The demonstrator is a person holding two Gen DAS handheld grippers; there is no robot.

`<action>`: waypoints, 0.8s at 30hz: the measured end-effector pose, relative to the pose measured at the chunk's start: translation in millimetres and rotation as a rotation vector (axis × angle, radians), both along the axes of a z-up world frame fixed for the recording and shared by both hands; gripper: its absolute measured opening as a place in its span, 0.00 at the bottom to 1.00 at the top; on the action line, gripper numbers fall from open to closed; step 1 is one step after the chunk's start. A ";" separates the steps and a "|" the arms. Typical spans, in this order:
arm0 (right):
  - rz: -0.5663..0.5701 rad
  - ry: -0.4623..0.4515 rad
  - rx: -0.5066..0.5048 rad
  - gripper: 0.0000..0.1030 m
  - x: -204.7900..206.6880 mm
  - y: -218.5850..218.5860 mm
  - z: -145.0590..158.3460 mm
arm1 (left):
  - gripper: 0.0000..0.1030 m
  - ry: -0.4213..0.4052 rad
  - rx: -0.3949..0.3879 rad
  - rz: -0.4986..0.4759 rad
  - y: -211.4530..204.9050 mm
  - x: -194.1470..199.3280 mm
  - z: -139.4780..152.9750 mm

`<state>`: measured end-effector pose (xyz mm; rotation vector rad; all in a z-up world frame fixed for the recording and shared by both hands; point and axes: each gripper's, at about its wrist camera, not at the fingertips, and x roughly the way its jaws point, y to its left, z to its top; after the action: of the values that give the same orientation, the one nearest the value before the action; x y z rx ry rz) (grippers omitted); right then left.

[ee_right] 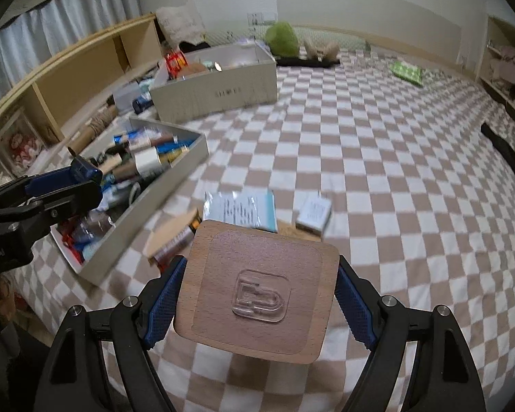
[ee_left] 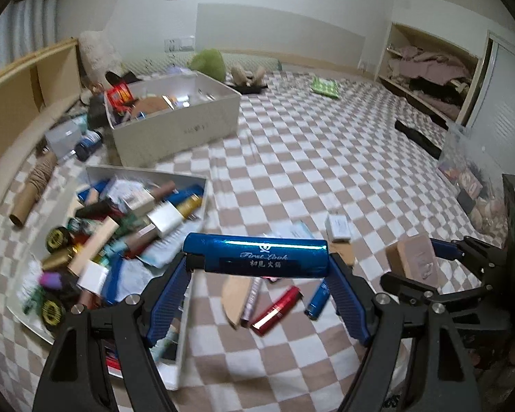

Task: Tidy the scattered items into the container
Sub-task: 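Carry the wooden pad in the right gripper while the left carries the blue lighter over the tray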

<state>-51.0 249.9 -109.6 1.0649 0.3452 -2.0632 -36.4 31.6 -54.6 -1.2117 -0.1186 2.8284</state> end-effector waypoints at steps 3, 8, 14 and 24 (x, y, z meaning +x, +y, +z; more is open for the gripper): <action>0.009 0.013 -0.019 0.81 0.9 -8.5 8.8 | 0.77 0.013 -0.005 0.012 -12.8 -1.3 8.6; 0.034 0.037 -0.038 0.81 2.9 -27.1 21.6 | 0.77 0.037 -0.037 0.029 -35.6 -2.7 22.9; 0.059 0.061 -0.058 0.81 3.4 -50.1 34.1 | 0.77 0.063 -0.057 0.067 -66.1 -5.5 37.0; 0.119 0.076 -0.072 0.81 8.6 -90.4 43.6 | 0.77 0.090 -0.051 0.112 -101.7 -12.8 50.3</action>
<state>-42.3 159.5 -66.0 0.9028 0.3608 -1.9982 -49.2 -70.1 -4.2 -1.1184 -0.1143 2.9948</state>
